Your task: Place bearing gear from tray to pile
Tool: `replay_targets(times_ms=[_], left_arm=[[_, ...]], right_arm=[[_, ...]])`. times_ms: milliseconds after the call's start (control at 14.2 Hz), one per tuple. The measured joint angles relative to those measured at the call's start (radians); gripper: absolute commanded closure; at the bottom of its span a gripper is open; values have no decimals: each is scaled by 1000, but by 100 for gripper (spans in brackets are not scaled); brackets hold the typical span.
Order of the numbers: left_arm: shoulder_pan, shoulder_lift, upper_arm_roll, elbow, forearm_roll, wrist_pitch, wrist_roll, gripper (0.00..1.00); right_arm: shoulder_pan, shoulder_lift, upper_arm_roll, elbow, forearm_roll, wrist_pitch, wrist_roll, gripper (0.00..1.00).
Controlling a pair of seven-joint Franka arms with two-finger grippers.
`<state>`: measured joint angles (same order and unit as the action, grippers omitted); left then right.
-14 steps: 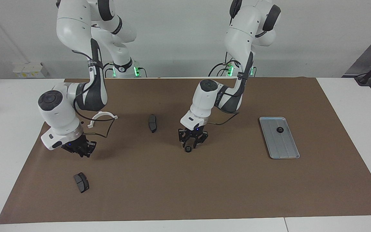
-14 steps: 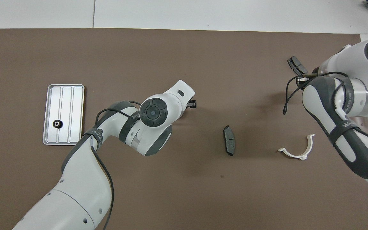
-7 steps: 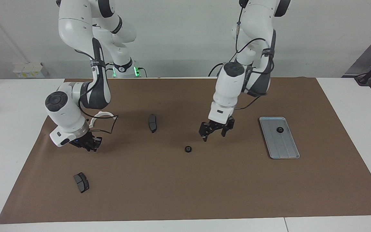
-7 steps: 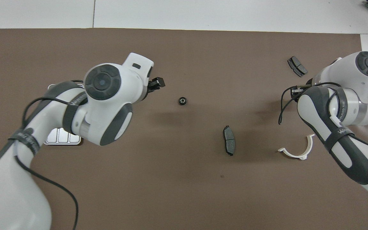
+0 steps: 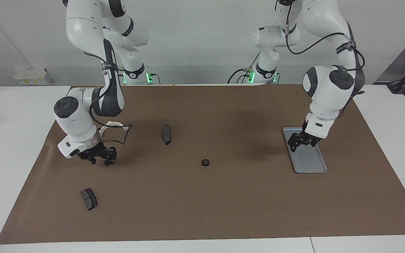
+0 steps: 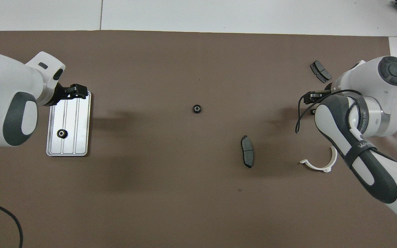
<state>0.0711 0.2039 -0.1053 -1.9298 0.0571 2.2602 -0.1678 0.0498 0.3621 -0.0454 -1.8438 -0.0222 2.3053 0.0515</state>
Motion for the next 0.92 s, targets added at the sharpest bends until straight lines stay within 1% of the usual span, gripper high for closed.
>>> replay_targets(times_ms=[141,211,352,493,563,704,915], left_arm=[[75,-7,0,-76,0,64,126,0],[91,-10,0,-109,0,77,150,0],[94,-14,-6,-173,0,105,156,0],[93,-21,-16,-236,0,145,138,0],[93,-25,-17,-262,0,161,121,4],[93,-37,-17,-296,0,173,104,22],[93,-49,-17,-310,0,174,96,45]], right_arm=[[89,1,3,0,0,86,94,25],[139,2,4,1,0,129,145,25],[239,4,6,17,0,194,249,25],[313,8,6,46,0,212,309,25],[340,12,6,62,0,218,329,24],[394,41,6,84,-1,262,379,16],[460,132,4,113,-5,323,437,16]])
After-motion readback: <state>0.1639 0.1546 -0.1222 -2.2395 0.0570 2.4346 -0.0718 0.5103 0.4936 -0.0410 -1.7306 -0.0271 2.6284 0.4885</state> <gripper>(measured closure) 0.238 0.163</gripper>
